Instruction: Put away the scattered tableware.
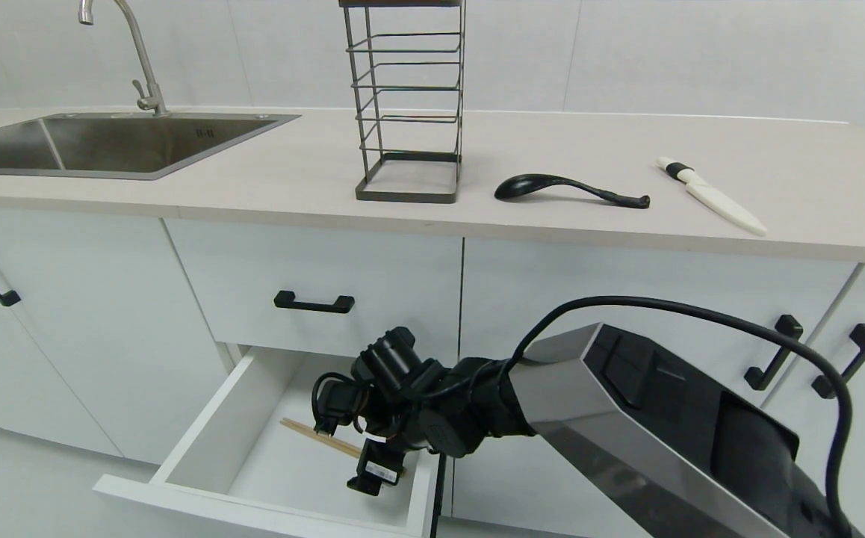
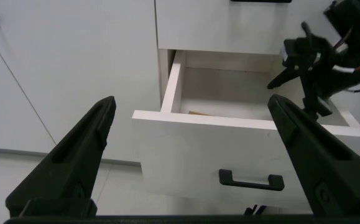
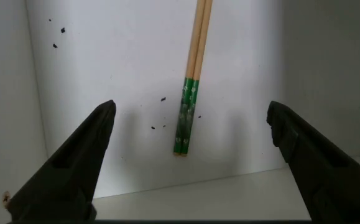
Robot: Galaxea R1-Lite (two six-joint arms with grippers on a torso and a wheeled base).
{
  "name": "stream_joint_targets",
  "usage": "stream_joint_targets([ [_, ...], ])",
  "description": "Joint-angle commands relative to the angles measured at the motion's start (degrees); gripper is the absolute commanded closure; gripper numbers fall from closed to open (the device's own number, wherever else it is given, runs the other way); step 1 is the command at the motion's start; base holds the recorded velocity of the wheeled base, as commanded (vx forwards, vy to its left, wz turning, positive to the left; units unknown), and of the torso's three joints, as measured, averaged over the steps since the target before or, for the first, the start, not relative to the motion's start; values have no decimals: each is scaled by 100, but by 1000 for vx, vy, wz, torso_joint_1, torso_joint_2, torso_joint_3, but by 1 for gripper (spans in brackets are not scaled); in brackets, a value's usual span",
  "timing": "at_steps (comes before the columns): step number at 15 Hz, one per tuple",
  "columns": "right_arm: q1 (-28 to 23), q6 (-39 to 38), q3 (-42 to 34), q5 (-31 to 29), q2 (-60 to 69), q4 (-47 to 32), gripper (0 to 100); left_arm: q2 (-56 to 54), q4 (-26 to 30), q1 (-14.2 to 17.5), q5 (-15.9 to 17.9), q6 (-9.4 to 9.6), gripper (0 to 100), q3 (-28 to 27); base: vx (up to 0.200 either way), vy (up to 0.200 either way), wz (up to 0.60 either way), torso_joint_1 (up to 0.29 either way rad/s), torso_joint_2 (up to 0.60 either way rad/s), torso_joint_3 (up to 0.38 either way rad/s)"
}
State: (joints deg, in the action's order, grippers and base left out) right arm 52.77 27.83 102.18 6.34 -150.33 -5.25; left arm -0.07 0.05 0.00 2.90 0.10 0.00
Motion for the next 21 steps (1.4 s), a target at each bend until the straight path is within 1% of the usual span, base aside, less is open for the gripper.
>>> stream_joint_targets([
  [1,31,-6,-5,-10,215,-28,0,7,-5,0,0,-1,0,0,0,0,0,0,0,0],
  [9,207,-32,-181,-10,1147,-107,0,7,4,0,0,-1,0,0,0,0,0,0,0,0],
  [11,277,-50,-322,-10,1656,-239,0,7,-5,0,0,-1,0,0,0,0,0,0,0,0],
  [17,374,-129,-1385,-10,2834,-204,0,7,-5,0,0,-1,0,0,0,0,0,0,0,0],
  [18,383,-199,-1719,-10,3115,-81,0,7,-5,0,0,-1,0,0,0,0,0,0,0,0],
  [21,418,-349,-2413,-1,3608,306,0,7,-5,0,0,-1,0,0,0,0,0,0,0,0],
])
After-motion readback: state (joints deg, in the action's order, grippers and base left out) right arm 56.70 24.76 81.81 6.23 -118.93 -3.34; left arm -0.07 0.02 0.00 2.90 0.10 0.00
